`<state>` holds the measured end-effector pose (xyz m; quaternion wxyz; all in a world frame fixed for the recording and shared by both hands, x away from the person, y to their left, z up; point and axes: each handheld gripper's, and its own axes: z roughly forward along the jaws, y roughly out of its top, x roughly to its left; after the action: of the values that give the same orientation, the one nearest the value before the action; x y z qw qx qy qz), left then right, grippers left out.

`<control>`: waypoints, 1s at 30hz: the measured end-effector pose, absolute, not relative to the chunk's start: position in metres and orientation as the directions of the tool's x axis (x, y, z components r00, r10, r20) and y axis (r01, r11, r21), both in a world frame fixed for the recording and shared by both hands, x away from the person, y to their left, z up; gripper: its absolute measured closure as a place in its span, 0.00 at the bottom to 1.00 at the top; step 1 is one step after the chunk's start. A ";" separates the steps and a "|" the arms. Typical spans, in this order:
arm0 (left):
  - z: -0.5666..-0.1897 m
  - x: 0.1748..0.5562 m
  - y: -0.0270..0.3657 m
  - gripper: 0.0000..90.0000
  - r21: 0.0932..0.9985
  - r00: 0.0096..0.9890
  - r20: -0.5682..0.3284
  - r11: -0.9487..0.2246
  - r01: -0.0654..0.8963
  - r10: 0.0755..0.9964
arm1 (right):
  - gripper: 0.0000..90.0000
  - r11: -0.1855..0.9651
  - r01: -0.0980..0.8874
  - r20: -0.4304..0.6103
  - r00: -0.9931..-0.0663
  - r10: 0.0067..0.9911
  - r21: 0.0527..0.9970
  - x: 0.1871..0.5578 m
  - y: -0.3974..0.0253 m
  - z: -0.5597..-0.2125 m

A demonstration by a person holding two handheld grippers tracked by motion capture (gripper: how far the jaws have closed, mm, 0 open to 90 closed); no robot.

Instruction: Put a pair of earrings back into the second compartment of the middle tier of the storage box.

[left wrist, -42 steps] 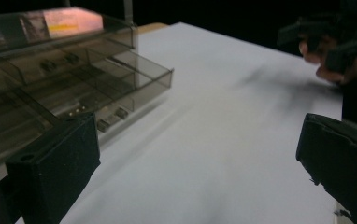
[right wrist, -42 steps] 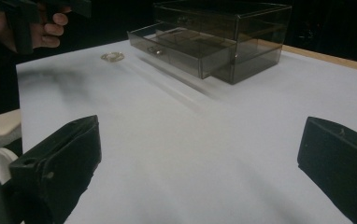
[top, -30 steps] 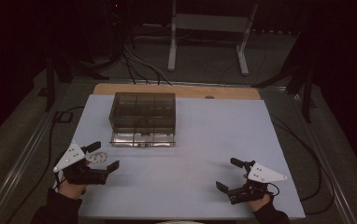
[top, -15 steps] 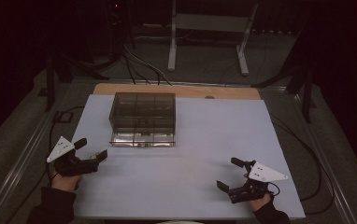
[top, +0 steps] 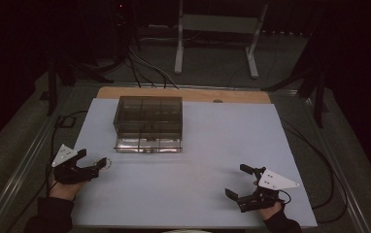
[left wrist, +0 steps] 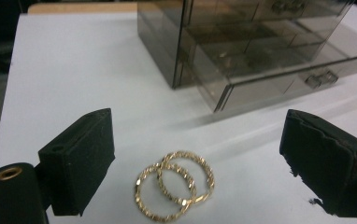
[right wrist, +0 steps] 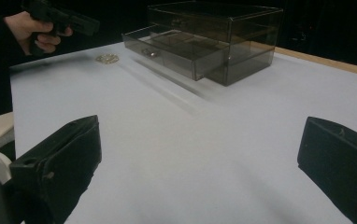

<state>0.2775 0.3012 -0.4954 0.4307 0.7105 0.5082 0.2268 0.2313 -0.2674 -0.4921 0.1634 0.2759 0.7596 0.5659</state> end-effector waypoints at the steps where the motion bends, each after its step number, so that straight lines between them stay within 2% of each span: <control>1: -0.497 0.278 0.302 0.18 0.836 0.375 -0.119 -0.111 0.537 0.919 | 0.00 0.206 0.240 0.070 -0.794 0.603 0.949 0.232 -0.267 -0.492; 6: -0.501 0.277 0.304 0.20 0.820 0.377 -0.132 -0.113 0.561 0.917 | 0.00 0.174 0.254 0.103 -0.795 0.597 0.951 0.232 -0.270 -0.491; 7: -0.501 0.277 0.304 0.26 0.819 0.372 -0.129 -0.113 0.563 0.919 | 0.00 0.177 0.255 0.101 -0.794 0.600 0.951 0.232 -0.270 -0.491; 9: -0.502 0.278 0.303 0.28 0.817 0.373 -0.121 -0.121 0.564 0.920 | 0.00 0.184 0.255 0.096 -0.793 0.602 0.949 0.232 -0.270 -0.492; 12: -0.504 0.278 0.301 0.37 0.810 0.368 -0.105 -0.135 0.570 0.924 | 0.00 0.185 0.254 0.094 -0.792 0.603 0.949 0.232 -0.270 -0.492; 20: -0.511 0.281 0.303 0.60 0.785 0.347 -0.132 -0.116 0.609 0.928 | 0.00 0.193 0.256 0.091 -0.792 0.604 0.947 0.232 -0.269 -0.492; 27: -0.517 0.285 0.298 0.71 0.766 0.358 -0.111 -0.150 0.625 0.927 | 0.00 0.194 0.252 0.086 -0.790 0.607 0.948 0.232 -0.269 -0.492; 30: -0.520 0.287 0.296 0.75 0.755 0.338 -0.066 -0.174 0.633 0.939 | 0.00 0.195 0.254 0.087 -0.789 0.608 0.947 0.232 -0.269 -0.492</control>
<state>0.2865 0.2964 -0.5201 0.3574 0.7357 0.5340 0.2142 0.2318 -0.2694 -0.4922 0.1559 0.2845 0.7571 0.5671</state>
